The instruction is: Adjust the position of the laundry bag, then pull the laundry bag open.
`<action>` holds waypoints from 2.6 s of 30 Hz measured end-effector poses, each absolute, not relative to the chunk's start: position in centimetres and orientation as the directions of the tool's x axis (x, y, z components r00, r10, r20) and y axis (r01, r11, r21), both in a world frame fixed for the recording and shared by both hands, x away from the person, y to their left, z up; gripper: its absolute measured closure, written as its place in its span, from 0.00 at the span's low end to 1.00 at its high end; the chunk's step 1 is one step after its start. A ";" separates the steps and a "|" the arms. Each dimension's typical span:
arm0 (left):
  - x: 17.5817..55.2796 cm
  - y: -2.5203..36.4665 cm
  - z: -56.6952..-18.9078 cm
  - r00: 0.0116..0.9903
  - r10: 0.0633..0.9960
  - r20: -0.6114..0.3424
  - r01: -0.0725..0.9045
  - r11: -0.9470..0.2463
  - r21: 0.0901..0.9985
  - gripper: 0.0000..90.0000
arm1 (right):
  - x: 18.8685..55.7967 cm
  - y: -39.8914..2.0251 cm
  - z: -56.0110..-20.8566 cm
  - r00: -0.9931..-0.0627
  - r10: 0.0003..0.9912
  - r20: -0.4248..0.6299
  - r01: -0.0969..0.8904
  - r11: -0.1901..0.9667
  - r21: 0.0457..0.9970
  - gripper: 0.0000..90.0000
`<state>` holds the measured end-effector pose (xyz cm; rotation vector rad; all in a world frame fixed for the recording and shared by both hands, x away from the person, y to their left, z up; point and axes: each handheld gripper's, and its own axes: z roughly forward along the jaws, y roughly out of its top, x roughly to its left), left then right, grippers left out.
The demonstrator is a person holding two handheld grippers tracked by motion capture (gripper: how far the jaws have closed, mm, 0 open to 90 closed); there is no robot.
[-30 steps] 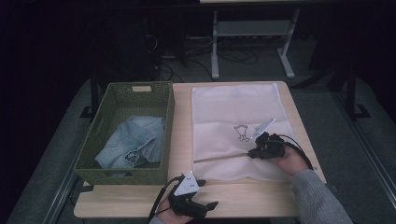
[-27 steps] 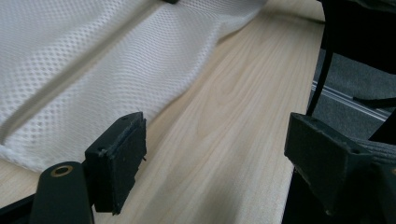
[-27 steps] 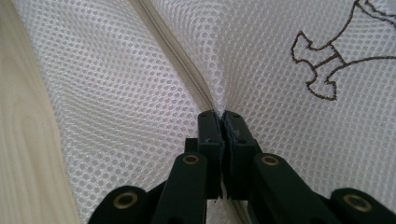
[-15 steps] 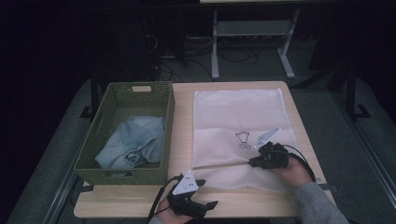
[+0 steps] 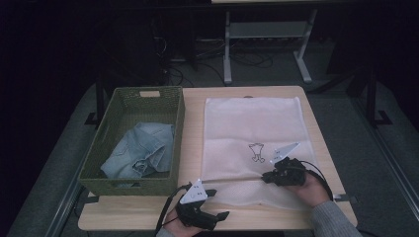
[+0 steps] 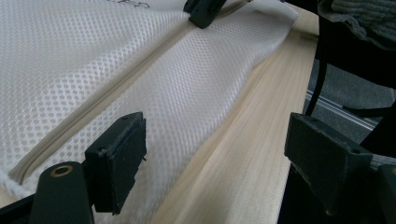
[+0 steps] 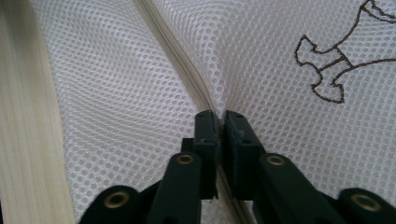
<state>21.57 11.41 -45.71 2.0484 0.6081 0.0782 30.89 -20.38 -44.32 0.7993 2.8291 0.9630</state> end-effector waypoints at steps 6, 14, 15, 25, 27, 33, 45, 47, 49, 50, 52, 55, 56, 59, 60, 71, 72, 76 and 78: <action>21.6 11.3 -45.6 0.870 0.450 -0.201 0.400 -0.406 0.822 0.22 | 30.1 -21.1 -44.2 -0.857 0.501 0.121 0.458 0.632 0.625 0.72; 21.7 11.3 -45.4 0.863 0.460 -0.211 0.412 -0.397 0.820 0.21 | 28.7 -22.3 -43.8 -0.838 0.535 0.104 0.461 0.593 0.660 0.56; 21.7 11.2 -45.4 0.863 0.459 -0.210 0.411 -0.398 0.821 0.21 | 28.6 -22.4 -43.7 -0.836 0.539 0.101 0.461 0.591 0.662 0.55; 21.5 10.9 -45.5 0.865 0.460 -0.201 0.409 -0.413 0.814 0.20 | 27.5 -23.2 -43.7 -0.819 0.562 0.111 0.476 0.560 0.678 0.43; 21.5 10.9 -45.5 0.865 0.459 -0.201 0.408 -0.415 0.813 0.20 | 27.2 -23.3 -43.7 -0.817 0.567 0.105 0.477 0.562 0.676 0.41; 21.8 10.7 -45.4 0.857 0.459 -0.235 0.436 -0.402 0.805 0.20 | 26.8 -24.1 -43.7 -0.801 0.587 0.116 0.497 0.545 0.676 0.39; 22.6 10.3 -45.2 0.795 0.496 -0.349 0.554 -0.360 0.751 0.22 | 26.3 -25.5 -43.4 -0.756 0.638 0.144 0.556 0.512 0.655 0.38; 22.7 10.1 -45.0 0.787 0.492 -0.373 0.570 -0.348 0.744 0.22 | 26.2 -25.7 -43.3 -0.756 0.640 0.136 0.552 0.512 0.658 0.38; 23.0 9.7 -44.8 0.773 0.485 -0.409 0.596 -0.334 0.731 0.22 | 26.0 -25.9 -43.2 -0.748 0.650 0.136 0.557 0.502 0.662 0.38; 23.3 9.5 -44.7 0.764 0.481 -0.429 0.611 -0.328 0.720 0.22 | 25.9 -26.1 -43.1 -0.743 0.655 0.137 0.560 0.497 0.663 0.39; 23.7 9.0 -44.5 0.748 0.482 -0.456 0.635 -0.320 0.703 0.23 | 25.8 -26.3 -43.1 -0.733 0.667 0.134 0.569 0.493 0.658 0.39; 24.4 8.2 -44.3 0.734 0.484 -0.476 0.655 -0.319 0.685 0.24 | 25.6 -26.8 -42.9 -0.718 0.682 0.139 0.585 0.483 0.651 0.40; 24.6 8.0 -44.2 0.731 0.482 -0.483 0.660 -0.320 0.680 0.24 | 25.6 -26.8 -42.9 -0.718 0.682 0.139 0.585 0.483 0.651 0.40; 25.2 7.1 -43.9 0.727 0.484 -0.487 0.666 -0.326 0.670 0.26 | 25.6 -27.2 -42.9 -0.703 0.697 0.142 0.602 0.476 0.641 0.41; 25.4 6.9 -43.9 0.725 0.481 -0.493 0.671 -0.329 0.665 0.26 | 25.6 -27.2 -42.9 -0.700 0.700 0.143 0.605 0.474 0.640 0.42; 27.2 4.1 -44.1 0.697 0.474 -0.538 0.708 -0.334 0.623 0.31 | 25.6 -28.2 -42.8 -0.673 0.723 0.156 0.635 0.456 0.624 0.44; 27.3 3.8 -44.0 0.696 0.474 -0.540 0.709 -0.334 0.621 0.32 | 25.6 -28.2 -42.8 -0.673 0.722 0.159 0.635 0.454 0.625 0.44; 27.7 2.8 -43.8 0.696 0.470 -0.543 0.710 -0.337 0.618 0.32 | 25.5 -28.5 -42.7 -0.661 0.732 0.166 0.651 0.448 0.613 0.46; 27.9 2.4 -43.8 0.690 0.465 -0.554 0.717 -0.336 0.611 0.33 | 25.5 -28.7 -42.7 -0.655 0.736 0.171 0.656 0.443 0.611 0.46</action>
